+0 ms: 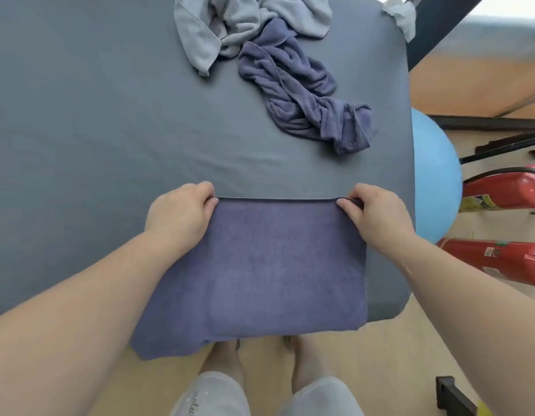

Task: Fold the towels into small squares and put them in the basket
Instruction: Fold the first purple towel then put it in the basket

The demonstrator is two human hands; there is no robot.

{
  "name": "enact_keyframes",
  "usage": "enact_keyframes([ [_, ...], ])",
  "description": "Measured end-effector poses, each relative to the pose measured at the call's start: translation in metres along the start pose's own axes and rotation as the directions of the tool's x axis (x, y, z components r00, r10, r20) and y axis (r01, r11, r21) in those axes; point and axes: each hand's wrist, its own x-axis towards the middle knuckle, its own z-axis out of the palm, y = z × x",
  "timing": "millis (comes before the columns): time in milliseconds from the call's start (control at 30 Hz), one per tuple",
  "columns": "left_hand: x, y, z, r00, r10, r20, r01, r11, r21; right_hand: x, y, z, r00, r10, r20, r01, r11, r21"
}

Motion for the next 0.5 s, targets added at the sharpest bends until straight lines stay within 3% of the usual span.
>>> enact_keyframes([
  [233,0.08,0.001,-0.004,0.969,0.17,-0.178,-0.128,0.966,0.224,0.075,0.013,-0.012,0.97,-0.136,-0.202,0.144,0.989,0.024],
  [400,0.103,0.013,-0.003,0.948,0.222,-0.229,-0.172,0.961,0.218,0.097,0.022,-0.01,0.946,-0.035,-0.323,0.065,0.994,0.083],
  [500,0.093,0.023,0.005,0.932,0.171,-0.32,-0.112,0.975,0.193,0.081,0.015,0.0,0.871,0.037,-0.489,0.057,0.983,0.175],
])
